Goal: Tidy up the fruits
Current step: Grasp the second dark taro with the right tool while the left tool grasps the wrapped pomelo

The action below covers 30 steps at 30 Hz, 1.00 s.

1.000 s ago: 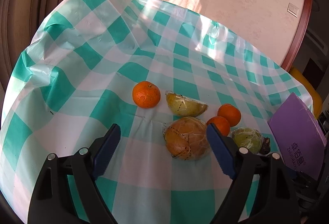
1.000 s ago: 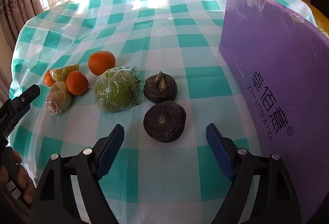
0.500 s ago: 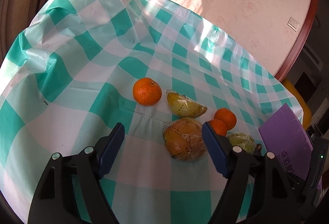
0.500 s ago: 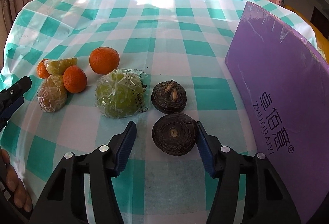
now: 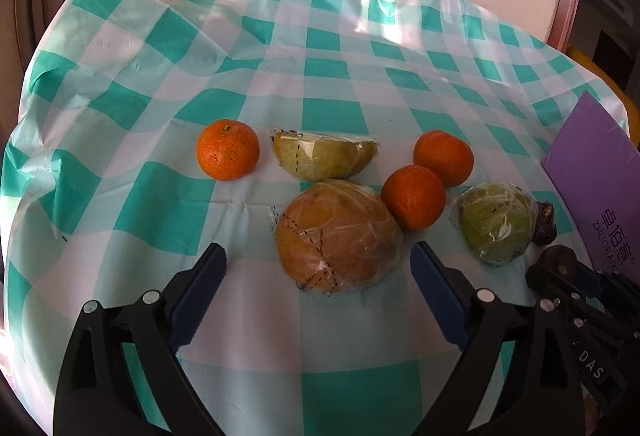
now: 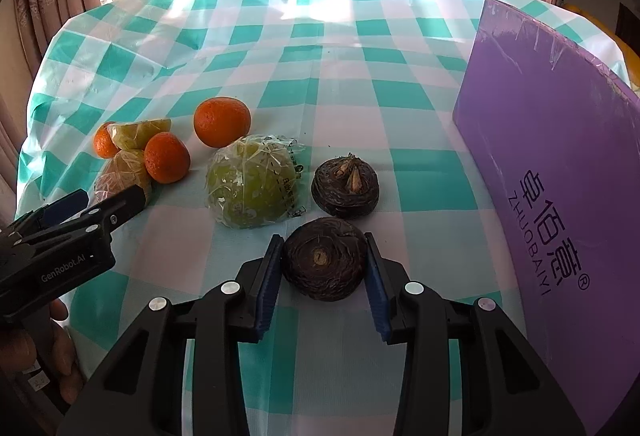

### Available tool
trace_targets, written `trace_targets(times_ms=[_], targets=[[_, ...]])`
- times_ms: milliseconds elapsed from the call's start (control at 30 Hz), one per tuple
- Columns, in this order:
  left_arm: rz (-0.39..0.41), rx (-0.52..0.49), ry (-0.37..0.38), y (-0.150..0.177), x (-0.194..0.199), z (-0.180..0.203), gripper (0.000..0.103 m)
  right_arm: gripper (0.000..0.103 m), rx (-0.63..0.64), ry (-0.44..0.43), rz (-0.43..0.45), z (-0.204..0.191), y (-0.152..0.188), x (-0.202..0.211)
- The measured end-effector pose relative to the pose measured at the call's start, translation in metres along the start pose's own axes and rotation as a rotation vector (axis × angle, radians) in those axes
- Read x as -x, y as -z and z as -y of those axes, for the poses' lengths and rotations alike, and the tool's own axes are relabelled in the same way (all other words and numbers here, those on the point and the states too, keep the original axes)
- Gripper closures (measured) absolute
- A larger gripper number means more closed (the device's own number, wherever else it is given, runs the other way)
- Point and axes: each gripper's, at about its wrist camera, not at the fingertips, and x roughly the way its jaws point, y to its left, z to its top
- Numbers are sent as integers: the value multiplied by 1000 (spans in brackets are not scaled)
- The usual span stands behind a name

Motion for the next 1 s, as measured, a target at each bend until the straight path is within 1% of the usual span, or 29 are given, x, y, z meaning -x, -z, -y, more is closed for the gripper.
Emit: trace_targets(times_ms=[100, 200, 233, 267, 300, 333, 367, 500, 800, 1000], targets=[[-16, -63, -53, -1, -7, 12, 9, 64, 11, 13, 1, -2, 0, 0], [-10, -79, -46, 0, -6, 14, 13, 64, 20, 26, 2, -4, 1, 1], [-6, -81, -43, 0, -5, 13, 17, 63, 23, 30, 3, -5, 1, 1], [0, -86, -40, 0, -4, 14, 25, 63, 26, 34, 4, -5, 1, 1], [7, -93, -36, 1, -3, 16, 29, 63, 28, 38, 5, -5, 1, 1], [12, -100, -39, 1, -2, 17, 36, 63, 30, 39, 6, -6, 2, 1], [14, -100, -37, 1, -1, 18, 39, 63, 31, 41, 7, -6, 1, 1], [17, -98, -35, 1, -1, 17, 40, 64, 26, 34, 9, -5, 2, 2], [33, -58, -58, 4, 12, 10, 41, 65, -2, 5, 5, 0, 6, 8], [48, -54, -73, 5, 23, 9, 41, 65, -9, -9, 24, 2, 9, 18]])
